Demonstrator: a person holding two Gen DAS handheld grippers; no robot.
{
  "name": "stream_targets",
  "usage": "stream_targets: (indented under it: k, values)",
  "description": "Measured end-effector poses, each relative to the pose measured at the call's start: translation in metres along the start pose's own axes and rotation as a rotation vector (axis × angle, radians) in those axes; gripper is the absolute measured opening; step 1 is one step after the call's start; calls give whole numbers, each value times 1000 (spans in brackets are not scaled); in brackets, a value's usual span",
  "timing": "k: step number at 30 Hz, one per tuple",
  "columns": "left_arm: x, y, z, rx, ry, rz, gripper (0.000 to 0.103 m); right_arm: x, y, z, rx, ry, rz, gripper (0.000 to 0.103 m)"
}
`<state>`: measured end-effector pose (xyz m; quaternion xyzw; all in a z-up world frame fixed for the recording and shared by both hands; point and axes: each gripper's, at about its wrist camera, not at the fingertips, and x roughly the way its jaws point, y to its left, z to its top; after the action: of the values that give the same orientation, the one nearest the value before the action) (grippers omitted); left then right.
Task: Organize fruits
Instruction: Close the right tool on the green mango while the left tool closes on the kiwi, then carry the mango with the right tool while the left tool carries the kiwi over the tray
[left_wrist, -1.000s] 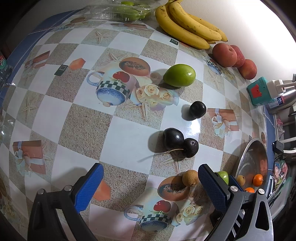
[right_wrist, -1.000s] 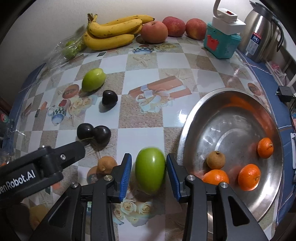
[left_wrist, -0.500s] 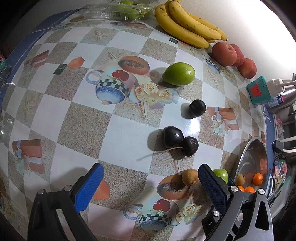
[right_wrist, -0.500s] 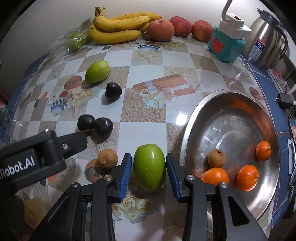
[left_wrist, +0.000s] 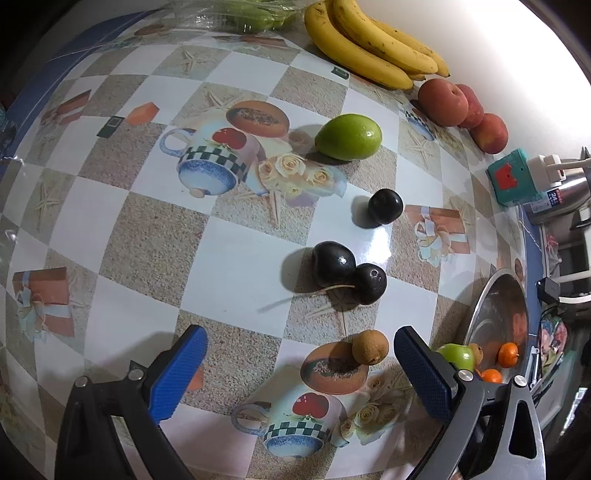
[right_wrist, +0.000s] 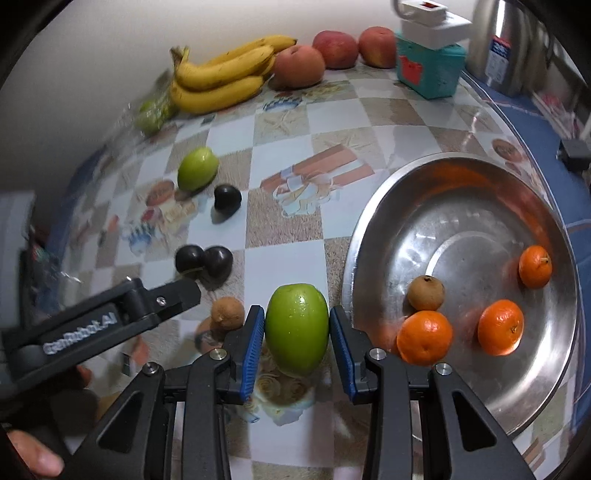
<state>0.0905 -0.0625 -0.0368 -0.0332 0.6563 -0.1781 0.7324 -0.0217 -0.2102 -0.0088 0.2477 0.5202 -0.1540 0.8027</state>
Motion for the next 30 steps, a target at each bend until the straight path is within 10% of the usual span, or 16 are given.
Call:
stream_targets:
  k: [30]
  values:
    - [20,-48,-14,108,46,-67,29,-37,-46,8,144,-100,46,38]
